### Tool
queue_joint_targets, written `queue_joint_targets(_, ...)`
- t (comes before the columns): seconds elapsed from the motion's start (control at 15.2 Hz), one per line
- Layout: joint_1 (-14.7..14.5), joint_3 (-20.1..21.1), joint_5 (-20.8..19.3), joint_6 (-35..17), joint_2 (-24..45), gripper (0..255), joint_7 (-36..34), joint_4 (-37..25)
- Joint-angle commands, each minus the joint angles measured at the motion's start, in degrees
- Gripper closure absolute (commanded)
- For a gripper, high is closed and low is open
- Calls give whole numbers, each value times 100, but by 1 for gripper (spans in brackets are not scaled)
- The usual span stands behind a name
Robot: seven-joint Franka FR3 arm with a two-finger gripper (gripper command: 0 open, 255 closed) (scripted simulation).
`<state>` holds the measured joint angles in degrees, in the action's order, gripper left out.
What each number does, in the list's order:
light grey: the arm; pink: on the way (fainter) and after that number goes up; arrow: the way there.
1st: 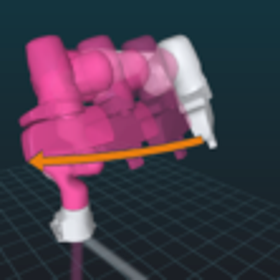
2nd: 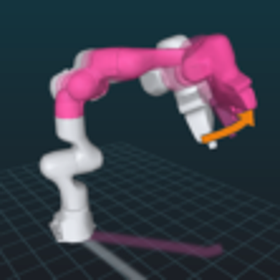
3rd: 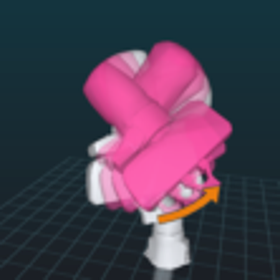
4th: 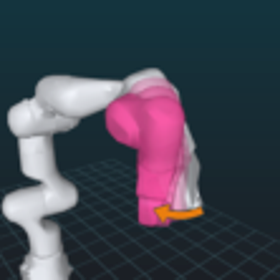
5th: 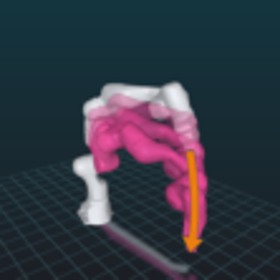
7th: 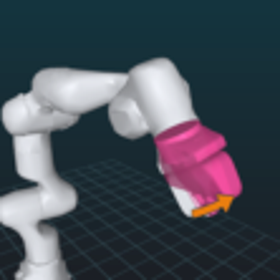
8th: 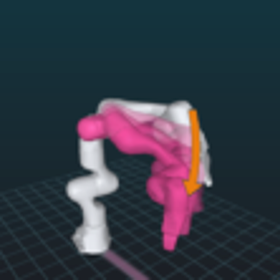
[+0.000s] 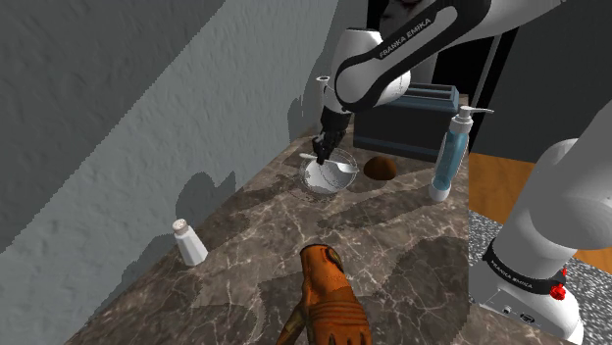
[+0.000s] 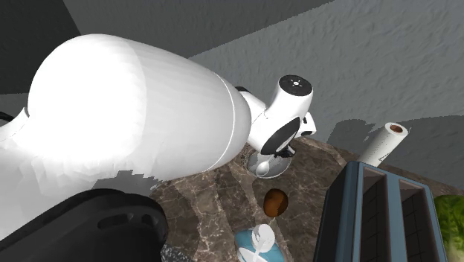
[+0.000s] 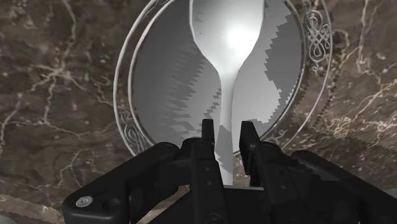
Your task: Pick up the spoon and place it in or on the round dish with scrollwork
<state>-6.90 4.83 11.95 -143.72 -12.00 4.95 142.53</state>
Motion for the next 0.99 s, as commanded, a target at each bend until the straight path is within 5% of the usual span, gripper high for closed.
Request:
queue_joint_targets(0.0, -1, -1, 2, 4, 13, 255, 5, 19)
queue_joint_targets(0.13, -1, -1, 2, 4, 13, 255, 5, 19)
queue_joint_targets(0.2, 0, -5, 5, -3, 8, 0, 14, 32)
queue_joint_targets(0.53, -1, -1, 2, 4, 13, 0, 5, 19)
queue_joint_targets(0.92, 59, -61, -94, 789, -586, 0, -49, -161)
